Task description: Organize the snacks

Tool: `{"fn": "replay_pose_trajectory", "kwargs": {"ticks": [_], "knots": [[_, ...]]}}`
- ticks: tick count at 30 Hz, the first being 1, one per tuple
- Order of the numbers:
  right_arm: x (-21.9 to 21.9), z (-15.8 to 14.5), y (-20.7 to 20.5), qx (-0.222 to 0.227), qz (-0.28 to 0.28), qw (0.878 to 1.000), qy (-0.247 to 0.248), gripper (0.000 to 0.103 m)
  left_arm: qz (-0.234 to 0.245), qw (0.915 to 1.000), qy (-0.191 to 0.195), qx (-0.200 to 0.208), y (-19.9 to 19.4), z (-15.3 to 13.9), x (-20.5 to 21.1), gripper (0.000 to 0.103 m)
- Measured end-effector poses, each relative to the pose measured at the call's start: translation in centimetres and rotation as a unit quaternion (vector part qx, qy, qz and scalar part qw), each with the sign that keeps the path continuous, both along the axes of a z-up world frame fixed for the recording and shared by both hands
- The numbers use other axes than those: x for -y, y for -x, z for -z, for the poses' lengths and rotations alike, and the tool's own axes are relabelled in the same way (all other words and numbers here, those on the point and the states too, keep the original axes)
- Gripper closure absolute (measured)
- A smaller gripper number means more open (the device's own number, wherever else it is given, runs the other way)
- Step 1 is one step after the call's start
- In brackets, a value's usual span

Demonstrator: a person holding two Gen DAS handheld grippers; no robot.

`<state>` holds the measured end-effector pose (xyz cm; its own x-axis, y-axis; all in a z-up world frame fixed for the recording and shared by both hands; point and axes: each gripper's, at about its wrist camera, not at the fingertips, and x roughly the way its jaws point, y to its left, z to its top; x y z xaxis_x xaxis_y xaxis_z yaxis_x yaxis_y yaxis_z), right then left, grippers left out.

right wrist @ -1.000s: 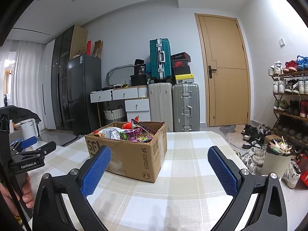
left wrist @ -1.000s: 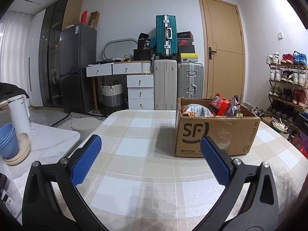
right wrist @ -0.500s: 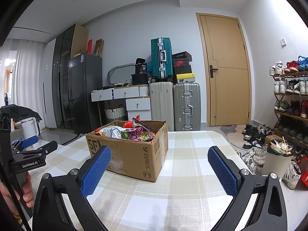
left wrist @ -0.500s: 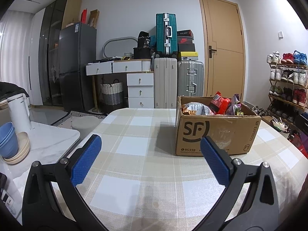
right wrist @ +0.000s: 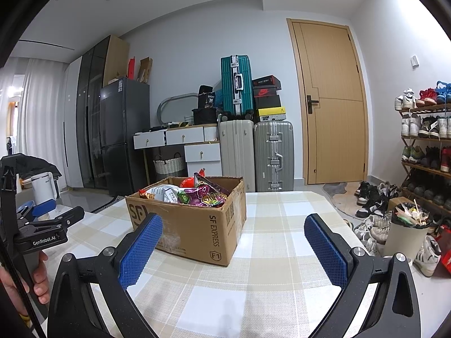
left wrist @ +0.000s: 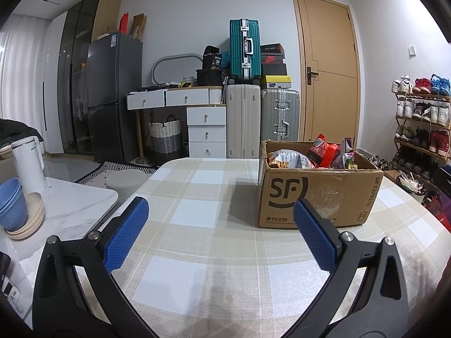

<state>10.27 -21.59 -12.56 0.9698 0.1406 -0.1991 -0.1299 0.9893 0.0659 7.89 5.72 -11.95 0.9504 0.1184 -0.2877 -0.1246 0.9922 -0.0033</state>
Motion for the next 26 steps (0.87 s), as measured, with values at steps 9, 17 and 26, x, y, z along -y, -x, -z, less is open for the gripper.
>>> {"fn": "replay_pose_trajectory", "kwargs": {"ticks": [9,17,26], "knots": [[0.0,0.0,0.0,0.0,0.0,1.0,0.0,0.001,0.001,1.0,-0.002,0.006,0.5,-0.2,-0.4,0.0],[0.1,0.0,0.0,0.0,-0.001,1.0,0.0,0.001,0.003,0.9999,-0.001,0.011,0.6,-0.3,-0.6,0.0],[0.1,0.0,0.0,0.0,0.0,1.0,0.0,0.001,0.007,0.9999,0.006,0.007,0.6,-0.4,-1.0,0.0]]}}
